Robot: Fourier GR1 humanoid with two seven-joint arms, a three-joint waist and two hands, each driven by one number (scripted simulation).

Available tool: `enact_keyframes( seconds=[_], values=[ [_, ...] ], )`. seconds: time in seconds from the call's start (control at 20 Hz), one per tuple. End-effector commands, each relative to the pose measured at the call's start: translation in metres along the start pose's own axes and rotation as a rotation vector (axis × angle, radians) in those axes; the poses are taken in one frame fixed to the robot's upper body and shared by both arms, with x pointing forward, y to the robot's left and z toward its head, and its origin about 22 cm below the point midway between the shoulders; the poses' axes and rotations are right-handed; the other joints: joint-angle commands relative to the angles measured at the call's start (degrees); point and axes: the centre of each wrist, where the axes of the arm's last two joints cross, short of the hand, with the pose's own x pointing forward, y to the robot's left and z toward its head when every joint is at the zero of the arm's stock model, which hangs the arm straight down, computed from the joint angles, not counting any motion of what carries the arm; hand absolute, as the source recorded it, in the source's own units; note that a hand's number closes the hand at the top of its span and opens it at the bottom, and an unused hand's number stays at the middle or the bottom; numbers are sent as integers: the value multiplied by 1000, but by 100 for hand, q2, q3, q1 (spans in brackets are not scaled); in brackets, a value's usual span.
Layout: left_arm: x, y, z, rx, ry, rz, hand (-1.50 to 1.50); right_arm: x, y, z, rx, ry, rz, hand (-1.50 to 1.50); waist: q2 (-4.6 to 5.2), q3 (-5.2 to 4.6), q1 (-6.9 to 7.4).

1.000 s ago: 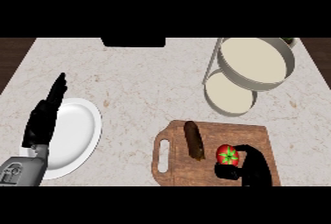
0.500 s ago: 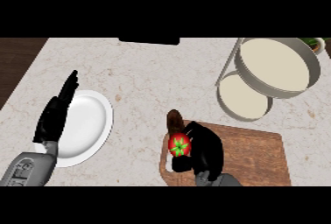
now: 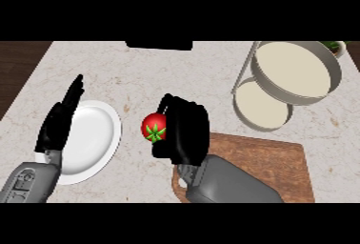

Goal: Pick the tomato from the cutting board and place it in the tiered basket

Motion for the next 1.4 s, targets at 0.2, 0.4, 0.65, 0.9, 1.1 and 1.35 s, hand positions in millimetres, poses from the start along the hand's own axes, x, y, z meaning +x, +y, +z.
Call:
enact_keyframes(
  seconds=[0.2, 0.4, 0.65, 0.9, 1.1, 1.35],
  values=[
    [-13, 5, 6, 30, 30, -3, 0, 71, -56, -18, -298, 47, -94, 150, -47, 0, -227],
    [-14, 10, 4, 47, 40, -10, 0, 91, -71, -31, -373, 60, 78, 150, -40, -2, -350],
    [-13, 5, 4, 65, 27, 1, 0, 102, -111, -61, -306, 70, 71, 150, -15, 5, -397],
    [-7, 12, 8, 48, 34, -9, 0, 91, -123, -90, -303, 78, 68, 150, -3, 8, -344],
    [-1, 8, 13, 43, 32, 1, 0, 48, -121, -114, -325, 70, 170, 150, -3, 11, -351],
    [-7, 16, 23, 44, 28, 2, 0, 40, -128, -125, -381, 140, 392, 150, -30, 9, -356]
  ],
)
